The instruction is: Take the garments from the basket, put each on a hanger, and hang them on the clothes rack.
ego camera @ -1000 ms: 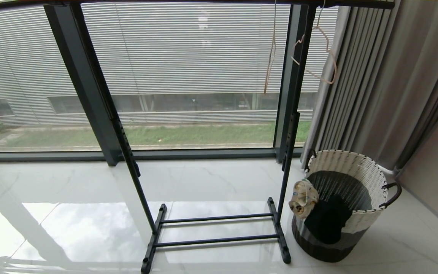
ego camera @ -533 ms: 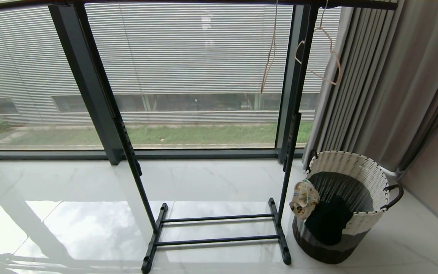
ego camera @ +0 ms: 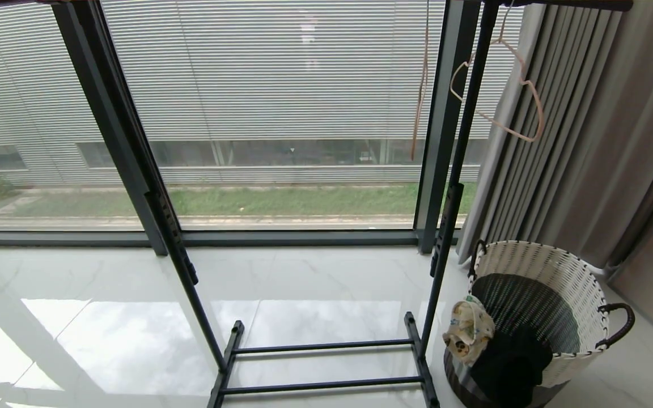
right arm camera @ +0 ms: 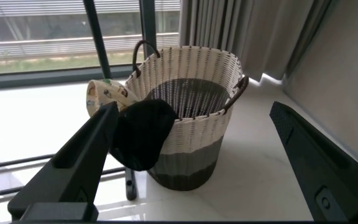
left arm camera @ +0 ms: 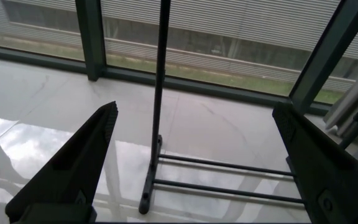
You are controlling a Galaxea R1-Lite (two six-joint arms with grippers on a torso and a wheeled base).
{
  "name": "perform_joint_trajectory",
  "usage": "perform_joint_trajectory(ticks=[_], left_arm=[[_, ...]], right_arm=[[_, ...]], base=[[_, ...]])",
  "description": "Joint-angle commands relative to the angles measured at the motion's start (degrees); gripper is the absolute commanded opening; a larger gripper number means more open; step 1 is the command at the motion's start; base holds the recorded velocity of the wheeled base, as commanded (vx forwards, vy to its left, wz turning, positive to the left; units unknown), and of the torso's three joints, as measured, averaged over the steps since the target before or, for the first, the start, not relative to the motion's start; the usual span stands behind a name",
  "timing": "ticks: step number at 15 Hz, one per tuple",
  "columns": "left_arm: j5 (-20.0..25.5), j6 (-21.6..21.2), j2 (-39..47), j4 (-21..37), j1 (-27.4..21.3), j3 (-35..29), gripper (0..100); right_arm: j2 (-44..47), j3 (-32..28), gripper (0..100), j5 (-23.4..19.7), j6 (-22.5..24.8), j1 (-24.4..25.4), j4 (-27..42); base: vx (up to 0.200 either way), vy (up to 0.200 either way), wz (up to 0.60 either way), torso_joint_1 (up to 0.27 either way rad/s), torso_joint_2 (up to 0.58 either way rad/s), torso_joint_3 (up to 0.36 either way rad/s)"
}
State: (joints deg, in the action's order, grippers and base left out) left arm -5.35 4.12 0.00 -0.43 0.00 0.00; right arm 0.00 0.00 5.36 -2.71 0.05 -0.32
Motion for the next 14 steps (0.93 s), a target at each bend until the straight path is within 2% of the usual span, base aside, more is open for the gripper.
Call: perform_joint_trajectory(ticks=[1, 2, 12, 13, 14], left_arm=[[0.0, 0.0, 0.0, 0.0, 0.0, 0.0, 100], [0.0, 0.0, 0.0, 0.0, 0.0, 0.0, 100], [0.0, 0.1, 0.0, 0.0, 0.0, 0.0, 100], [0.0, 0.0, 0.0, 0.0, 0.0, 0.0, 100], [0.0, -0.1, 0.0, 0.0, 0.0, 0.0, 100]], right_arm=[[0.0, 0.0, 100, 0.0, 0.1, 0.0, 0.0], [0.0, 0.0, 100, 0.0, 0.1, 0.0, 0.0], [0.0, 0.0, 100, -0.2, 1.0, 0.0, -0.6], [0.0, 0.0, 100, -0.4, 2.6, 0.0, -1.3], [0.6, -1.6, 100, -3.3, 3.3, 0.2, -1.4]], base=[[0.200, 0.000, 0.00, -0.002, 0.00, 0.002], [0.200, 0.000, 0.00, -0.002, 0.01, 0.007], [0.000, 0.000, 0.00, 0.000, 0.00, 0.000], [0.000, 0.000, 0.00, 0.000, 0.00, 0.000], [0.000, 0.000, 0.00, 0.000, 0.00, 0.000]])
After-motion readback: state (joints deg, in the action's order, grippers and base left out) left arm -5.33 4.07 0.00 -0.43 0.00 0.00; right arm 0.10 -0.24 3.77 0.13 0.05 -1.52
